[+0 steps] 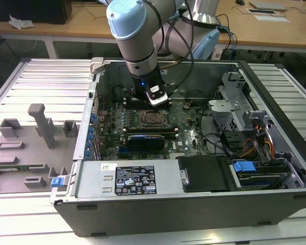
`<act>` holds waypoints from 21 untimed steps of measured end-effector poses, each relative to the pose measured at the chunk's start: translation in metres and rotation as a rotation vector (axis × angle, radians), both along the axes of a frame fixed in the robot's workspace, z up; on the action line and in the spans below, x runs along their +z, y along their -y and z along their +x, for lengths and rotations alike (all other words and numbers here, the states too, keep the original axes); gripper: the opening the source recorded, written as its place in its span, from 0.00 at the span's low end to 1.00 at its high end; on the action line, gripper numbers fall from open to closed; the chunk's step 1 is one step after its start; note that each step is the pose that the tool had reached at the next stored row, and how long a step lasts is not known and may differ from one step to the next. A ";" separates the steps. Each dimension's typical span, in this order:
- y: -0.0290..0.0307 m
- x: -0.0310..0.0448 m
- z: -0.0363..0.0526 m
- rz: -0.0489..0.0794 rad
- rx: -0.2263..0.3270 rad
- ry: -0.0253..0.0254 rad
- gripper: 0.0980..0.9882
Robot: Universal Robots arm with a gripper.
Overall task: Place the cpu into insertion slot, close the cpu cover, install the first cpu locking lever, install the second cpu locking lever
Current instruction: 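Install the first cpu locking lever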
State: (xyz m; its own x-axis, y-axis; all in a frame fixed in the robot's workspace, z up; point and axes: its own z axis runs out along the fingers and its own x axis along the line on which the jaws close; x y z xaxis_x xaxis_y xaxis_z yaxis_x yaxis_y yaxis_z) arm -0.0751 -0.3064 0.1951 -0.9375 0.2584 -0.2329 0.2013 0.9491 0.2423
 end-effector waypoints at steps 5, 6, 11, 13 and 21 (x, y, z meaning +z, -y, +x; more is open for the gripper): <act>-0.0001 -0.0002 0.0000 0.000 -0.009 0.0003 0.01; -0.0001 0.0033 0.0000 0.000 -0.009 0.0001 0.01; 0.0000 0.0112 0.0000 -0.016 -0.009 0.0002 0.01; 0.0000 0.0152 0.0000 -0.016 -0.009 0.0002 0.01; 0.0000 0.0205 0.0000 -0.016 -0.009 0.0003 0.01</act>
